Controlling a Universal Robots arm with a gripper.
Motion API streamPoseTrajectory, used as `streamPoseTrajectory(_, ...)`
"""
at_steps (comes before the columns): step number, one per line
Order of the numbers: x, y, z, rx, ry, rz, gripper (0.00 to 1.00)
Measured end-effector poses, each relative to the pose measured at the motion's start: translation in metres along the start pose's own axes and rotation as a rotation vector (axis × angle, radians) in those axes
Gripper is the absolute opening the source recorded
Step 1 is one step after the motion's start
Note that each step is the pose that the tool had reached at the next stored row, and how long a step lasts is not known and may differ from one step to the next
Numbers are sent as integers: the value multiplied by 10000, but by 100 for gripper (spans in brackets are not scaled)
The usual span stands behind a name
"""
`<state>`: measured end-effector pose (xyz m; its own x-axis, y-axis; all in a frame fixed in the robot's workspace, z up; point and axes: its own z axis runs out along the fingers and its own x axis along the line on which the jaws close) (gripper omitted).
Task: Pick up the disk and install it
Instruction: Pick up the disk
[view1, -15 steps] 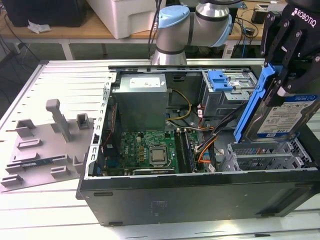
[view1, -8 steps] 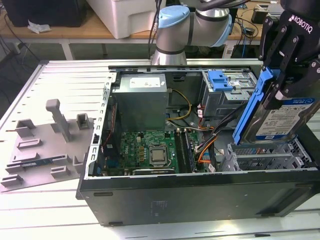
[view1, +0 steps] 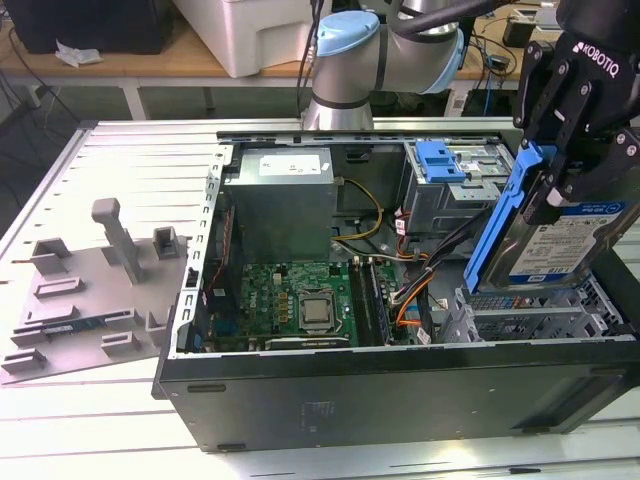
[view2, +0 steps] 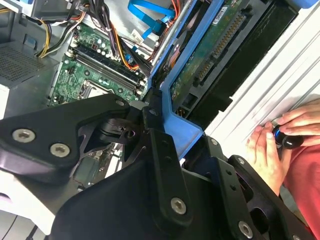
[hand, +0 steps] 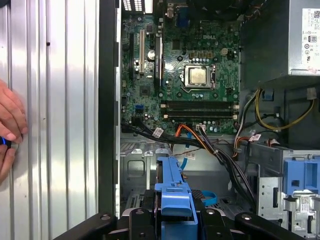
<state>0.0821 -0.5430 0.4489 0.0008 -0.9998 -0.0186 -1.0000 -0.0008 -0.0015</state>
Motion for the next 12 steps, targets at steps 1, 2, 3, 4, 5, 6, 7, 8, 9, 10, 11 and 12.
streamPoseTrajectory(1,0,0,6,0,0,1,37)
streamPoseTrajectory(2,1,0,19,0,0,1,37)
streamPoseTrajectory(3,2,0,25,0,1,0,37)
streamPoseTrajectory(4,2,0,26,0,2,0,37)
streamPoseTrajectory(5,2,-1,28,0,0,1,37)
streamPoseTrajectory(6,3,-3,28,0,0,1,37)
streamPoseTrajectory(7,3,-4,29,0,0,0,37)
streamPoseTrajectory(8,3,-5,29,0,-1,0,37)
streamPoseTrajectory(9,3,-7,29,1,-2,0,37)
streamPoseTrajectory(10,4,-9,29,0,-1,1,37)
streamPoseTrajectory(11,6,-10,29,0,0,1,37)
streamPoseTrajectory(12,7,-11,29,1,-1,1,37)
